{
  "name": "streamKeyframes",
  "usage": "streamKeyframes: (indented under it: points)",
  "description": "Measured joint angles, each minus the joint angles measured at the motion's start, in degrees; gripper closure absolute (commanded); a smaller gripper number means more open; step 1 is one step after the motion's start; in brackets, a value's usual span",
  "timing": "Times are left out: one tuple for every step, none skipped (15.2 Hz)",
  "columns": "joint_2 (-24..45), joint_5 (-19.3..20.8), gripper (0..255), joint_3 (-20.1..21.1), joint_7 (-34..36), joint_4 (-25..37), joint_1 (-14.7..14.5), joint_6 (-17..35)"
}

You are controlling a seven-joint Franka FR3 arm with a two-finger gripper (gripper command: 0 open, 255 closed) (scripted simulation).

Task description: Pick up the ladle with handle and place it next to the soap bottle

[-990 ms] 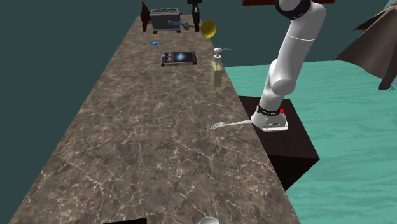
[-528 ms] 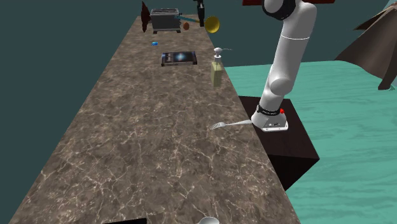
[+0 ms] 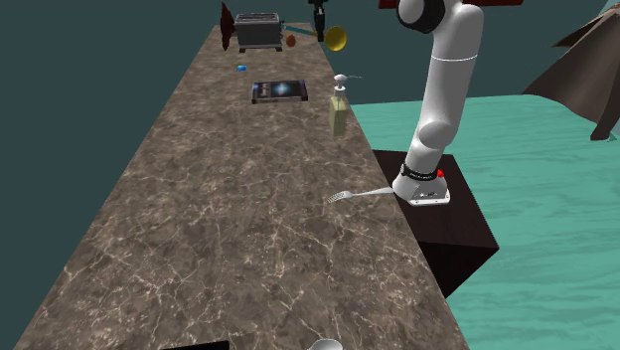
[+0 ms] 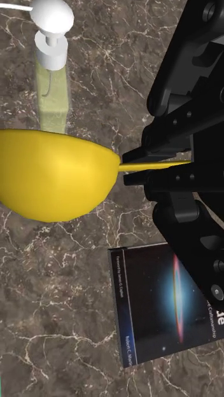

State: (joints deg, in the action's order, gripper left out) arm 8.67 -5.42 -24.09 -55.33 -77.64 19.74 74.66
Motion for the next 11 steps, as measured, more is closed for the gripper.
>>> streamKeyframes:
  points:
    - [-0.5,0.2,255,0.0,0.0,-1.5,-0.1,1.0]
    - [-0.7,0.3,255,0.0,0.0,-2.6,-0.2,2.0]
    - [-0.9,0.4,255,0.1,0.1,-3.7,-0.3,2.9]
    - [-1.3,0.5,255,0.2,0.2,-5.1,-0.4,3.9]
    - [-1.6,0.7,255,0.2,0.1,-6.1,-0.5,4.6]
    - [-1.8,0.8,255,0.2,0.0,-7.1,-0.5,5.4]
    - [-1.9,0.8,255,0.2,0.1,-7.9,-0.6,6.2]
    - [-2.2,0.9,255,0.3,0.3,-9.2,-0.8,7.2]
    - [-2.3,0.9,255,0.3,0.2,-9.9,-0.7,7.9]
    - [-2.4,1.0,255,0.3,0.2,-10.8,-0.8,8.6]
    - [-2.5,1.0,255,0.3,0.2,-11.7,-0.8,9.5]
